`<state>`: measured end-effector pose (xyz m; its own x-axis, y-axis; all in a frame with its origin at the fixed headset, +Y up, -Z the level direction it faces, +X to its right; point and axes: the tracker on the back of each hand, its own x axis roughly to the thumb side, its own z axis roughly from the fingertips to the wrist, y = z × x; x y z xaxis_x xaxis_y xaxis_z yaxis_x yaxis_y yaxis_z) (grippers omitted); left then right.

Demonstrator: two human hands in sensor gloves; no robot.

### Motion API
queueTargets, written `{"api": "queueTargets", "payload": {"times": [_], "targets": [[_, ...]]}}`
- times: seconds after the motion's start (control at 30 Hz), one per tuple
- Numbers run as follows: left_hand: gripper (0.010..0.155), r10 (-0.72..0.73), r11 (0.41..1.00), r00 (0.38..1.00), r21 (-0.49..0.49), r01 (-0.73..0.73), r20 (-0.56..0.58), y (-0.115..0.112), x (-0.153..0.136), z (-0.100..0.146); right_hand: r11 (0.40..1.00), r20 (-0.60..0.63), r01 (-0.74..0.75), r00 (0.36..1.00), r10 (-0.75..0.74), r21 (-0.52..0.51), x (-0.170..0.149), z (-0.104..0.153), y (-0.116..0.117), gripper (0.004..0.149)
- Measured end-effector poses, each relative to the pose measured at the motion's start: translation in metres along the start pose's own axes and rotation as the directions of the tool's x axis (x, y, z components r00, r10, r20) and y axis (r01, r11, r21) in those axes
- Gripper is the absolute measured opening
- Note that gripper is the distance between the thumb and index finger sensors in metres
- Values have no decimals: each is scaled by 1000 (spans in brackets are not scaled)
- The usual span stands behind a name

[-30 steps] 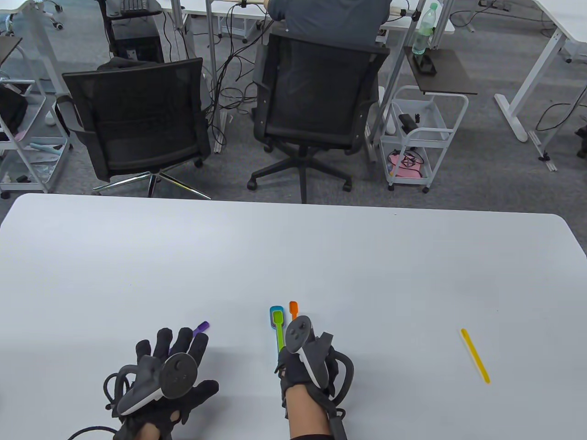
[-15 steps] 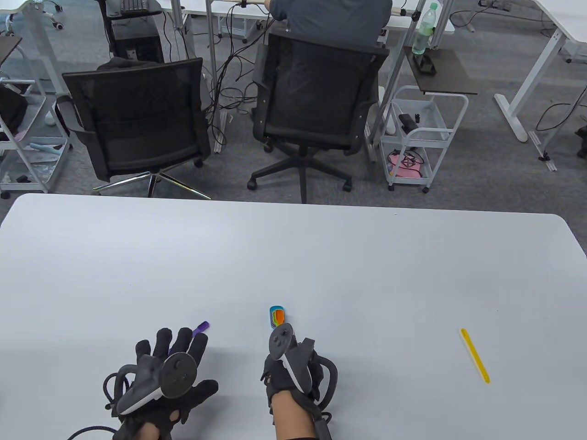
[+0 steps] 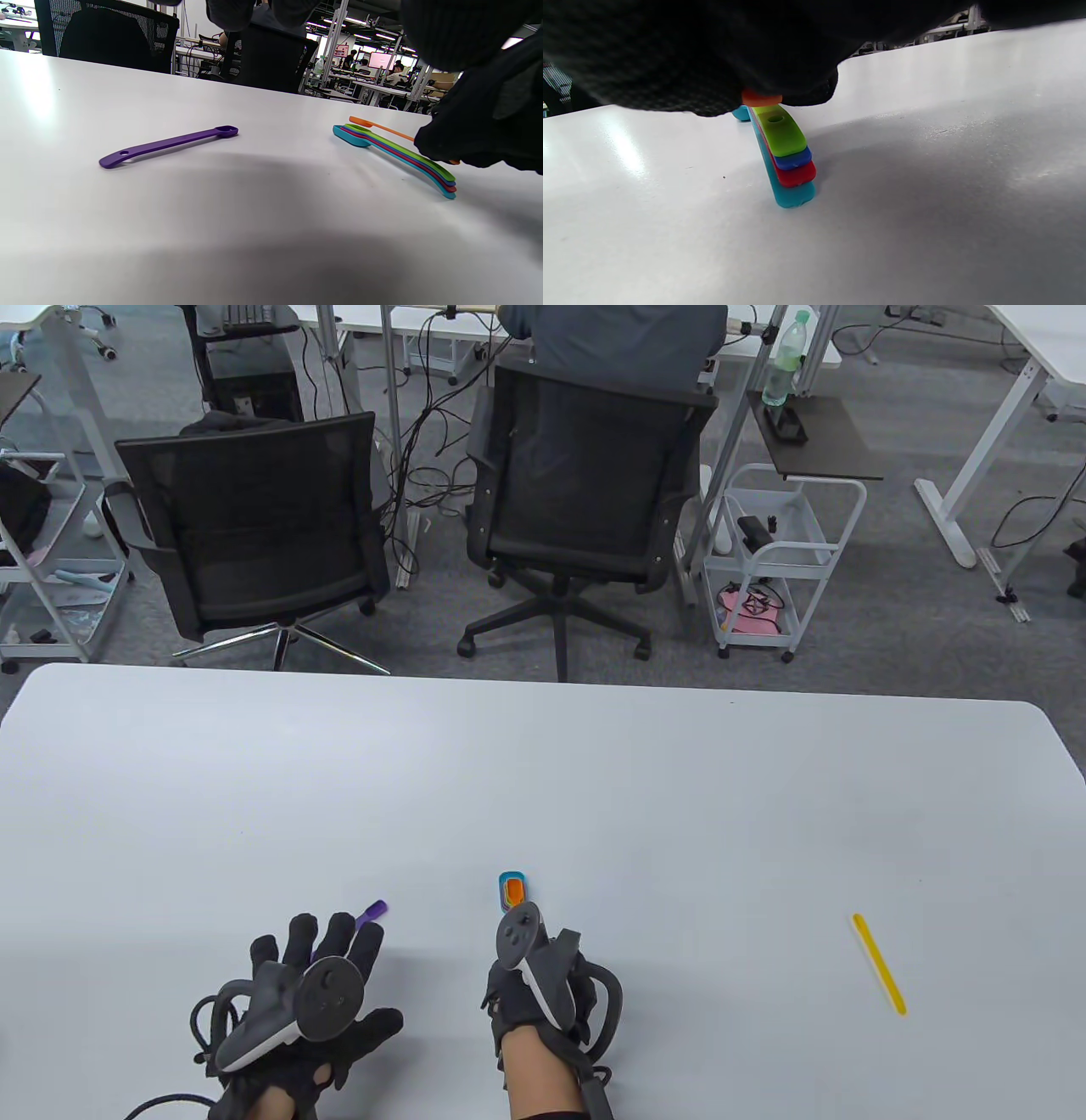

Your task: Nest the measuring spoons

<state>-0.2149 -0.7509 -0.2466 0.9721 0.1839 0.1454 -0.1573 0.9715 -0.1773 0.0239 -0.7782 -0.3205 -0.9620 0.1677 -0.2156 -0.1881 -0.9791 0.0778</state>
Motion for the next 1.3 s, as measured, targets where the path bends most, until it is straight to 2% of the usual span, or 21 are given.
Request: {"api": "queueTargets", "payload": {"times": [1.3], "targets": [[102, 3, 1000, 1000, -3, -3, 0, 0, 0, 0, 1000, -13, 14, 1000, -14, 21, -4, -3, 2, 59]]}}
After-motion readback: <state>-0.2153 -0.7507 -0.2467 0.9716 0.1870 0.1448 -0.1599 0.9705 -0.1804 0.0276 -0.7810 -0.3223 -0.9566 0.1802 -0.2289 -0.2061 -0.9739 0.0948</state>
